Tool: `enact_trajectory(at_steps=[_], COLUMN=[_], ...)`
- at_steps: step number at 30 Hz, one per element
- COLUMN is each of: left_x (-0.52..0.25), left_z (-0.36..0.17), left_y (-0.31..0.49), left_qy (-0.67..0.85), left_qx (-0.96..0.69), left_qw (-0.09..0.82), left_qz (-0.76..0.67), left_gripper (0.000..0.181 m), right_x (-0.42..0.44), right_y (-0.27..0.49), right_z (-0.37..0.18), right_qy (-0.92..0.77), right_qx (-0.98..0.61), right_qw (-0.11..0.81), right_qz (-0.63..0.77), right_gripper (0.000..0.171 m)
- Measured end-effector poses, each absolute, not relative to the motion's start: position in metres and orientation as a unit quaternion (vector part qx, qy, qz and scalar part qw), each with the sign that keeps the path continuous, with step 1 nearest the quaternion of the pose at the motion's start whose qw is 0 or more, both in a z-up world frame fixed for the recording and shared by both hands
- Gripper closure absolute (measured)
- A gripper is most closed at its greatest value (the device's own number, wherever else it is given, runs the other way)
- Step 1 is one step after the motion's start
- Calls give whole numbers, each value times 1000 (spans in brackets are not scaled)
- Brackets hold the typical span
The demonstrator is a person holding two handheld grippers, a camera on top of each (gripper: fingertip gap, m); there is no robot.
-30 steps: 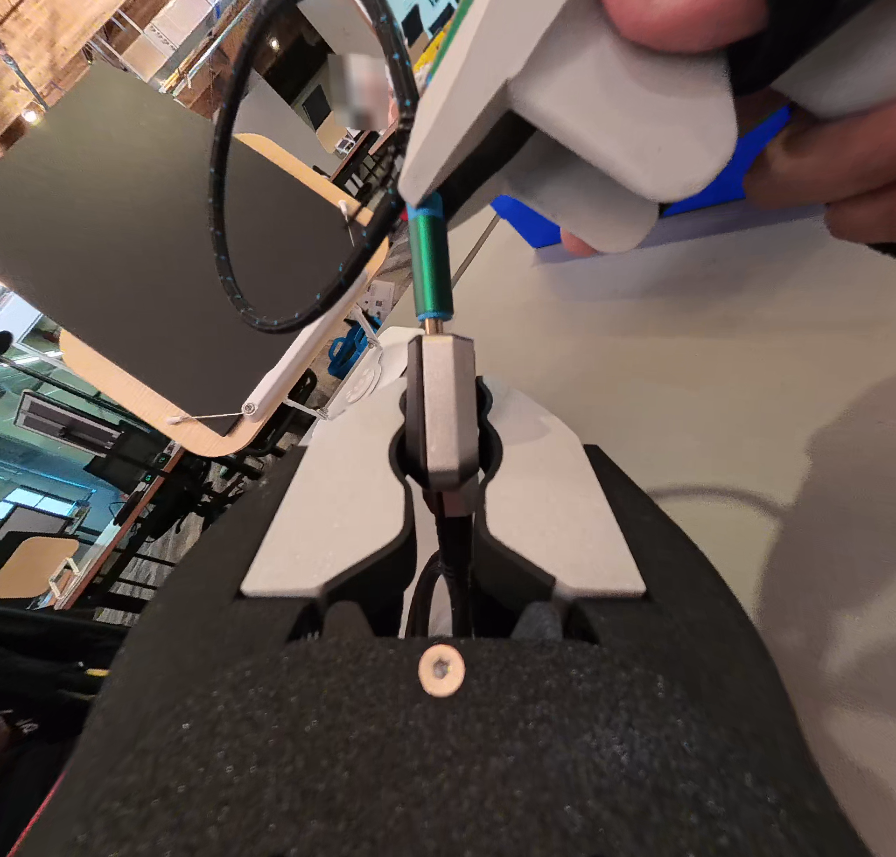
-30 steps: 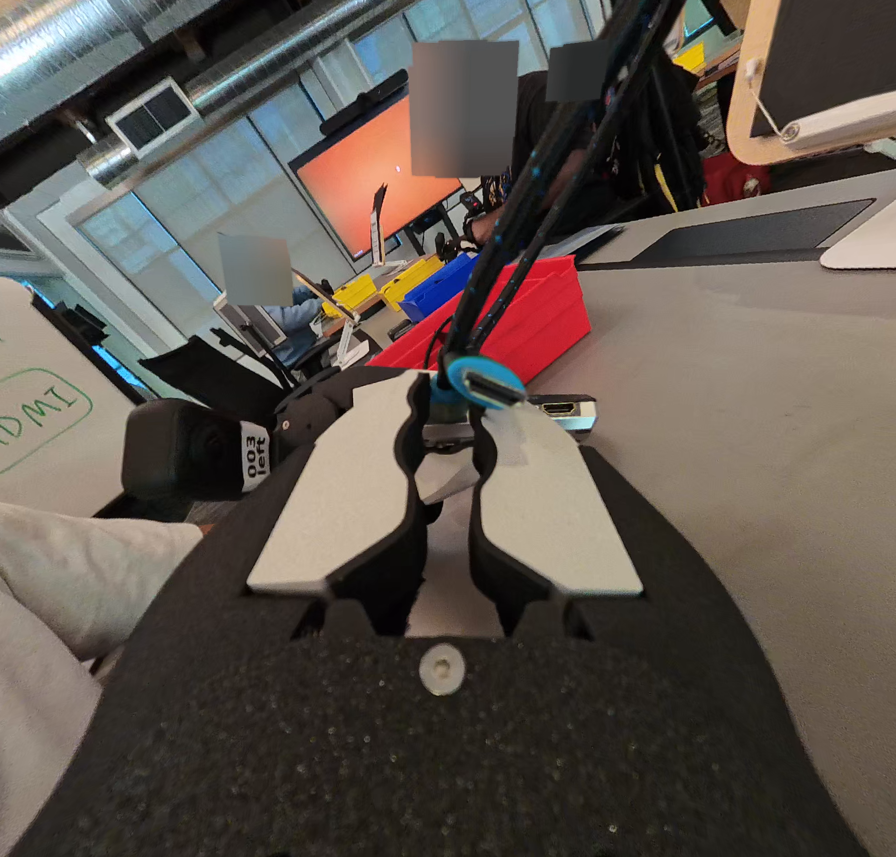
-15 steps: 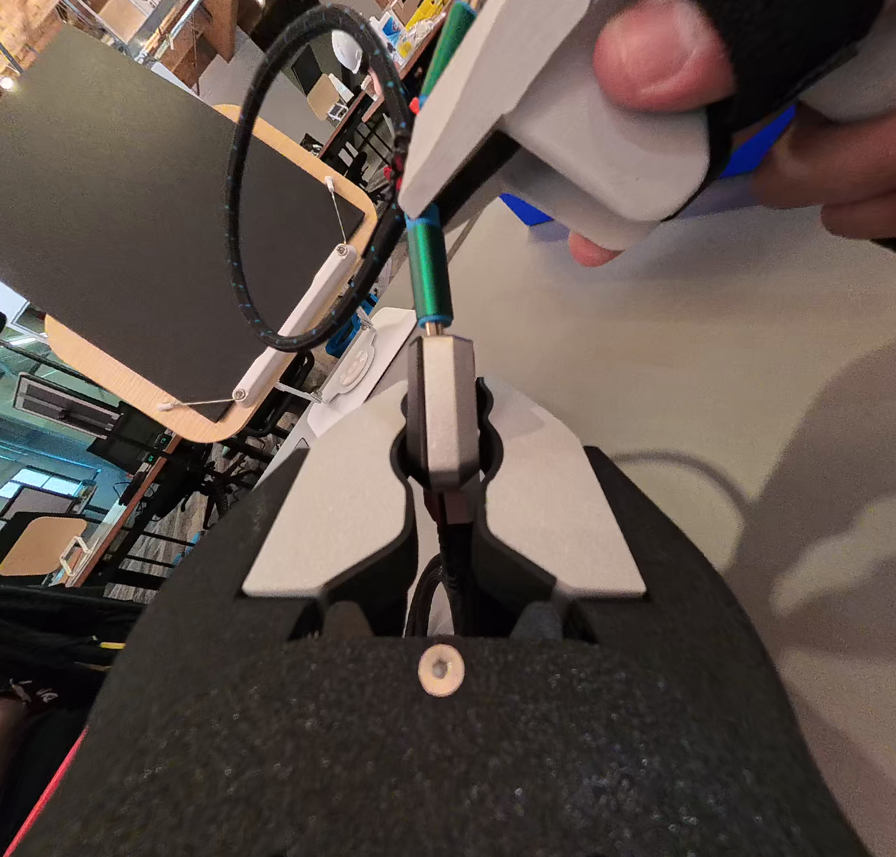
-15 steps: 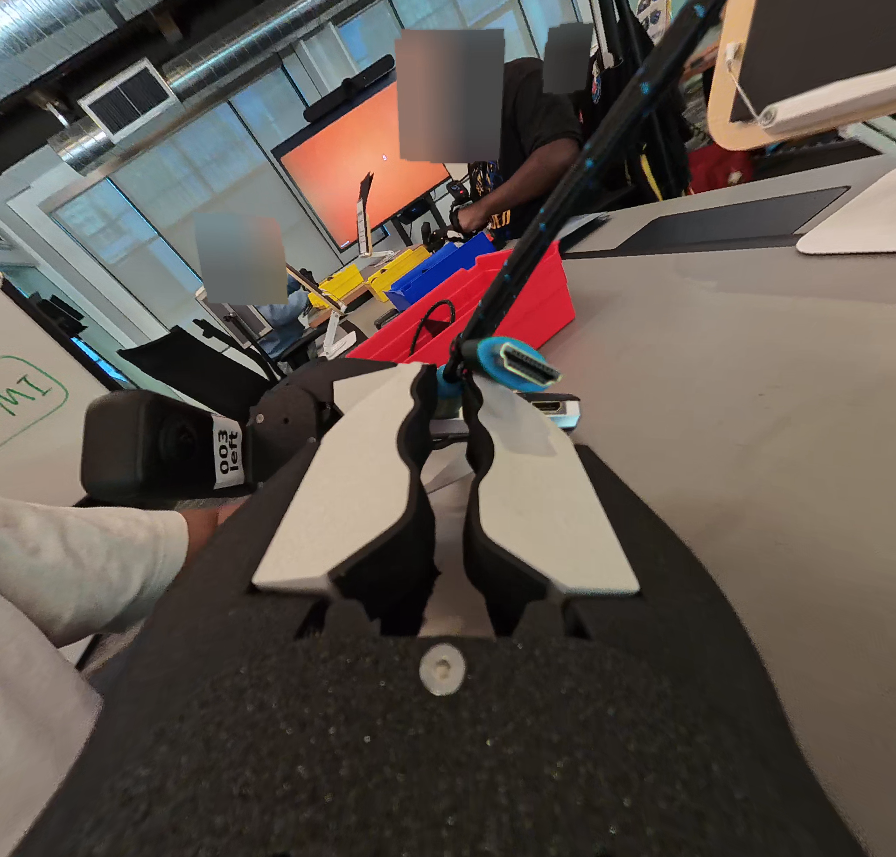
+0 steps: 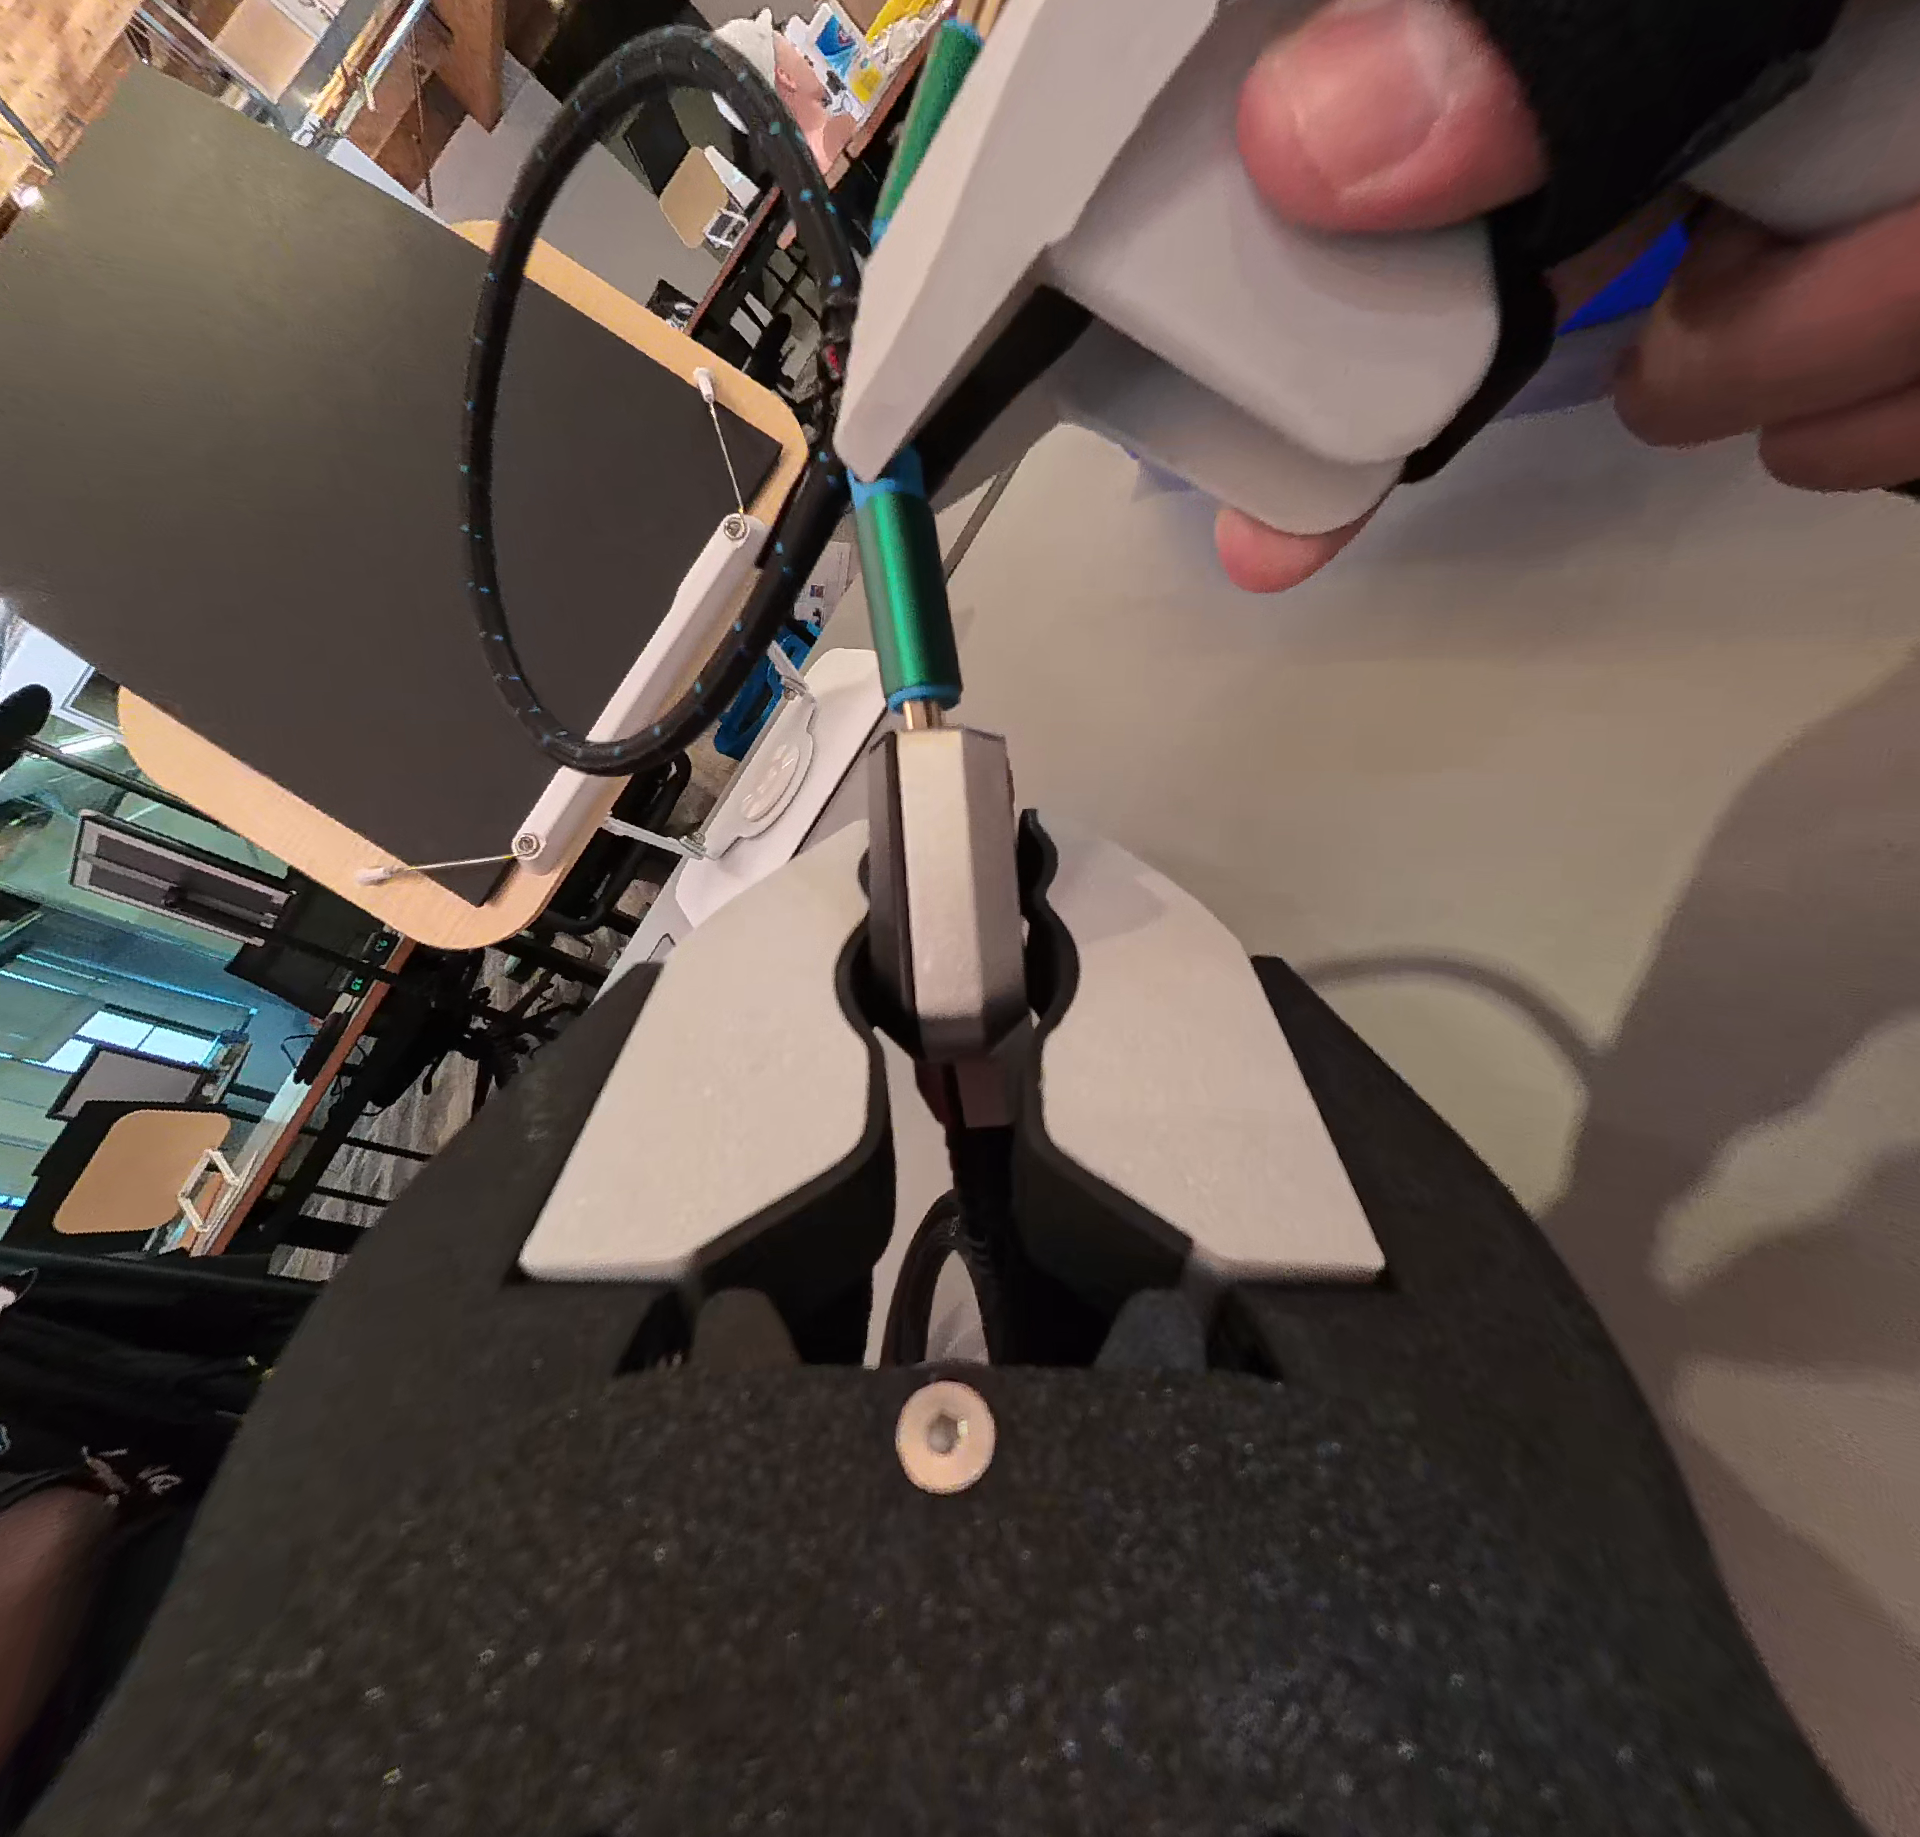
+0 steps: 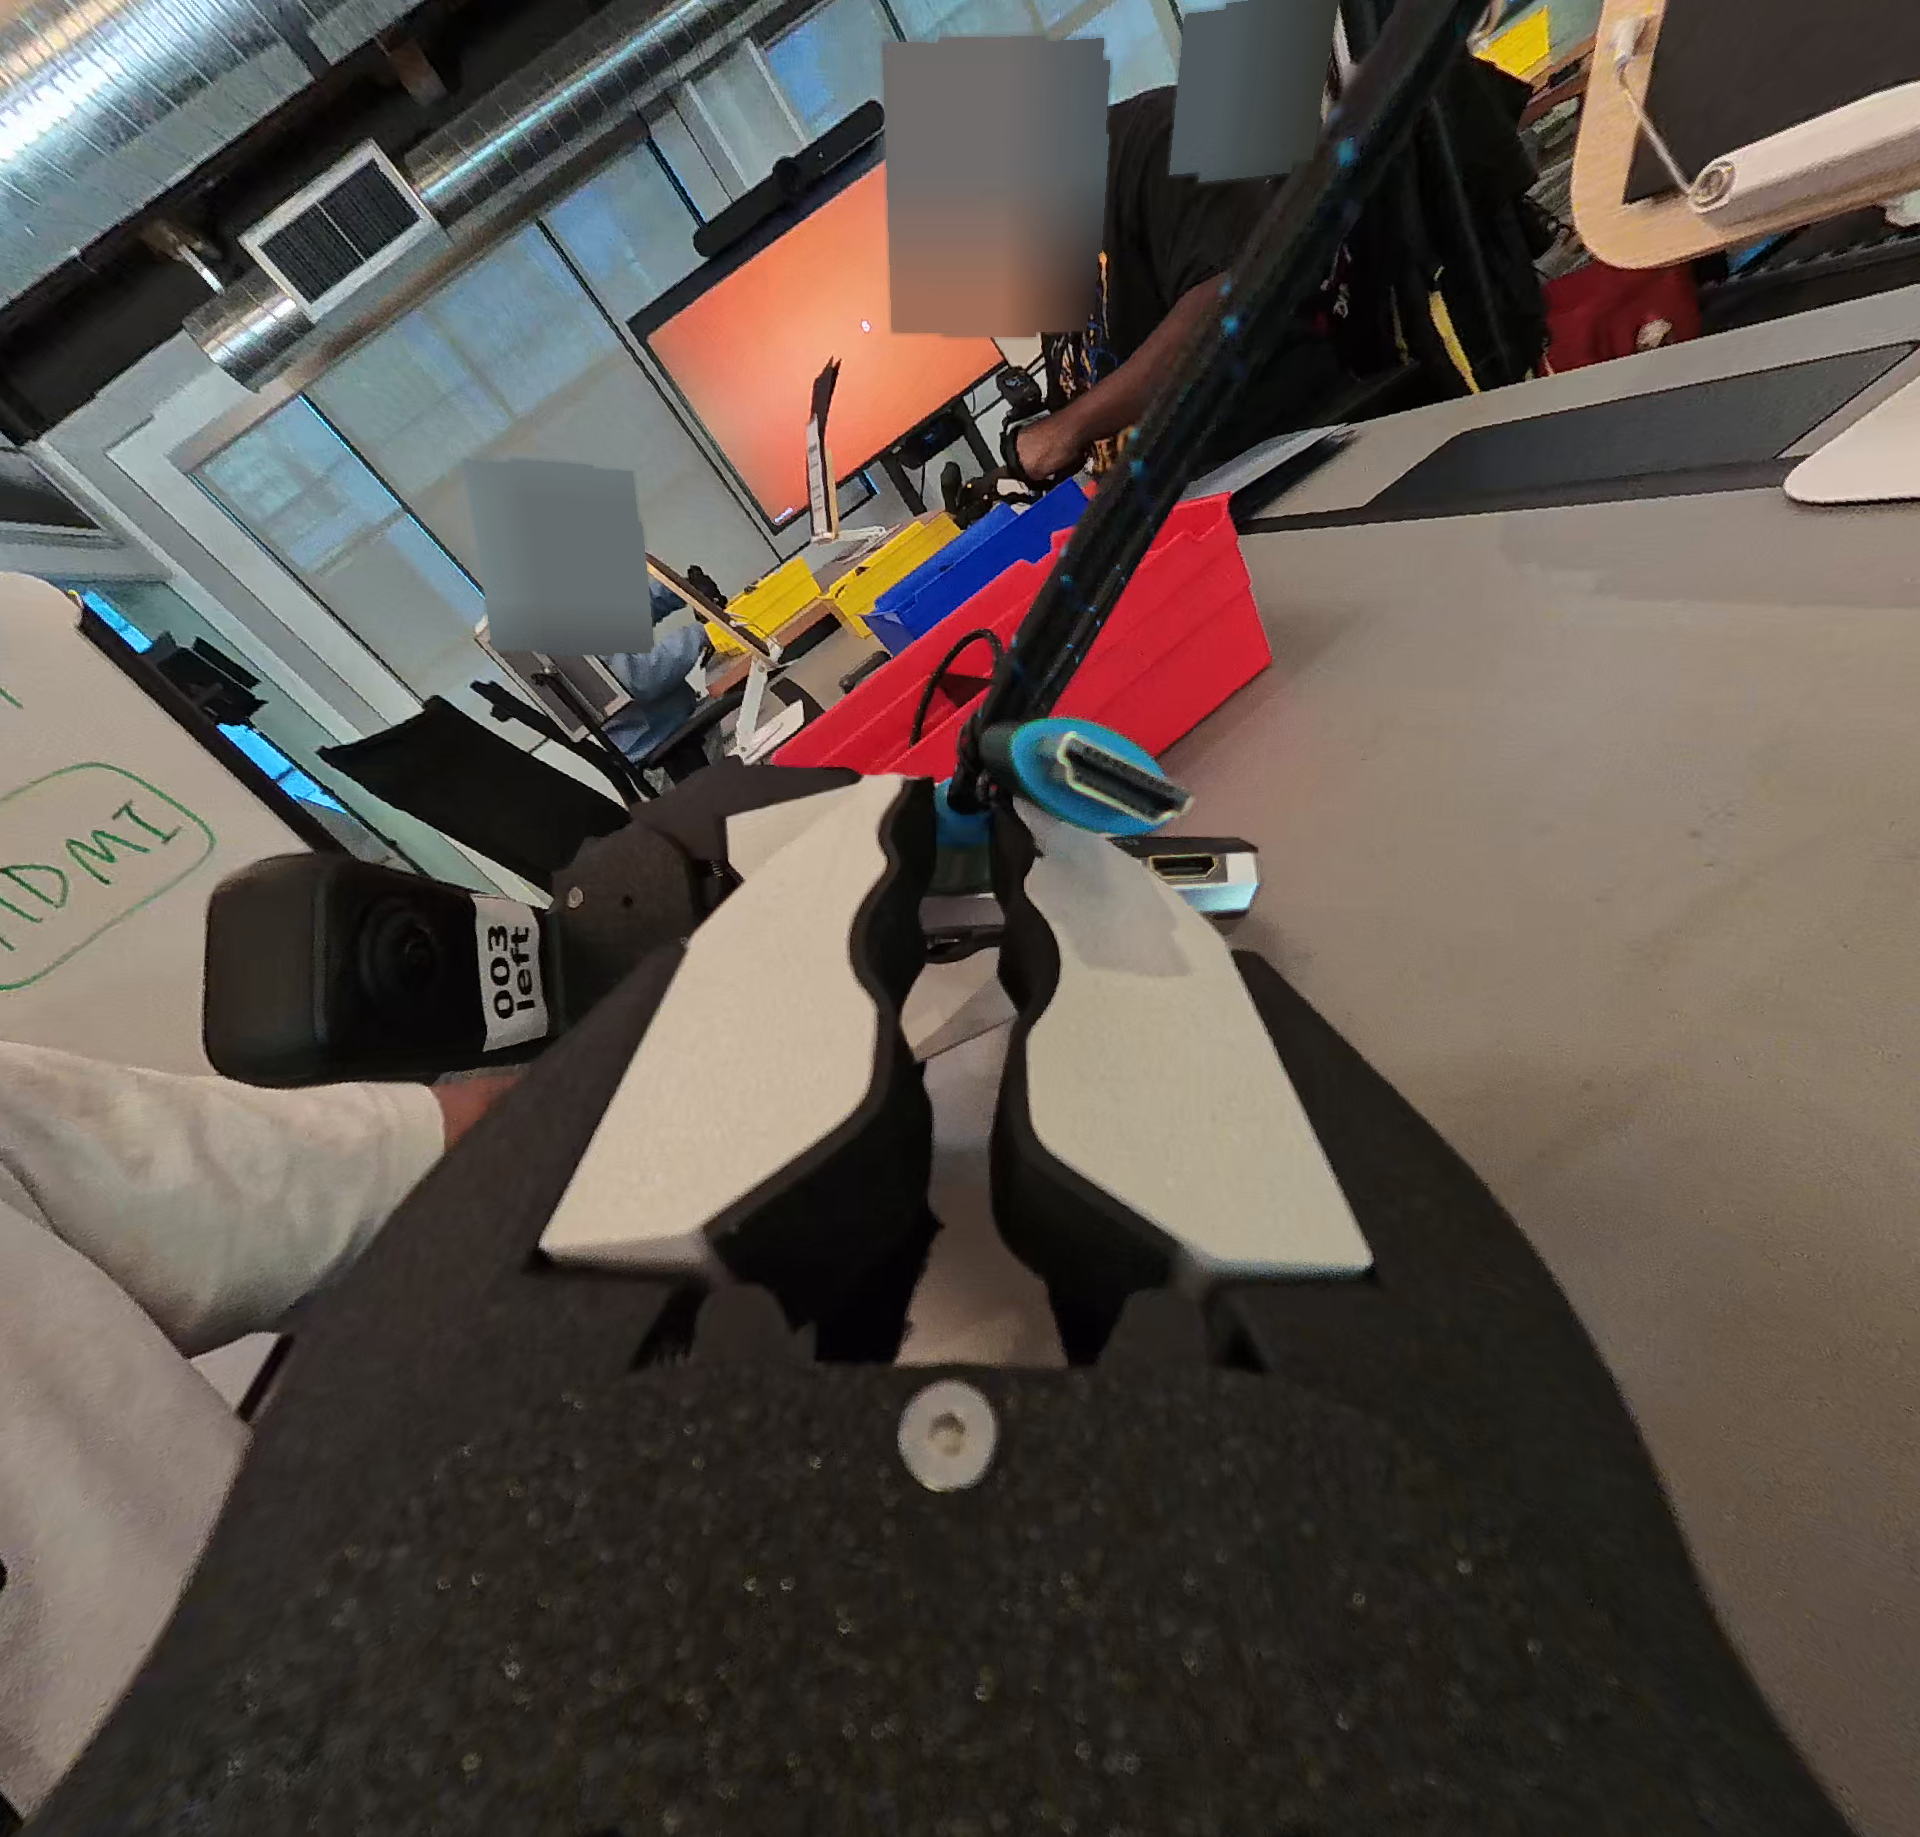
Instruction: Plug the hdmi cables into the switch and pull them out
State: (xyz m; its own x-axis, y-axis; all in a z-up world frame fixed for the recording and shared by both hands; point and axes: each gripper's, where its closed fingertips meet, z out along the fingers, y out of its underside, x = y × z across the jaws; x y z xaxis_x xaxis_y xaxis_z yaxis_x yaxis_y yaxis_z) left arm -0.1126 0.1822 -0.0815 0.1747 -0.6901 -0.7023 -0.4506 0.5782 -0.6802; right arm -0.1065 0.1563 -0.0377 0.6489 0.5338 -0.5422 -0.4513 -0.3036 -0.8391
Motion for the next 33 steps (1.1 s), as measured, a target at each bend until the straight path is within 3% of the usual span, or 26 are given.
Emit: enact_trajectory(at_steps=[6, 13, 15, 17, 24, 28, 31, 33], left_x=[-112, -111, -111, -110, -114, -110, -107, -107], left_z=[-77, -71, -70, -69, -66, -67, -70, -69], left_y=[184, 188, 185, 184, 188, 172, 166, 166], left_qy=[628, 632, 635, 635, 631, 653, 658, 659], left_qx=[-453, -428, -414, -410, -405, -348, -330, -332], left_qw=[621, 636, 642, 645, 652, 666, 673, 670], left_qz=[-119, -113, -115, -113, -109, -90, -74, -80], left_gripper=[160, 160, 160, 160, 160, 160, 160, 160], right_x=[-108, -105, -102, -104, -91, -106, -120, -121], right_y=[161, 153, 149, 145, 131, 128, 128, 127], right_z=[-31, -35, -40, -35, -25, -34, -51, -49], right_qy=[-42, -89, -113, -120, -115, -140, -169, -172], right_qx=[-694, -753, -776, -770, -752, -771, -793, -791], right_qw=[592, 516, 495, 487, 472, 444, 420, 416], right_qz=[407, 400, 373, 395, 446, 434, 408, 414], right_gripper=[159, 159, 138, 128, 129, 119, 144, 148])
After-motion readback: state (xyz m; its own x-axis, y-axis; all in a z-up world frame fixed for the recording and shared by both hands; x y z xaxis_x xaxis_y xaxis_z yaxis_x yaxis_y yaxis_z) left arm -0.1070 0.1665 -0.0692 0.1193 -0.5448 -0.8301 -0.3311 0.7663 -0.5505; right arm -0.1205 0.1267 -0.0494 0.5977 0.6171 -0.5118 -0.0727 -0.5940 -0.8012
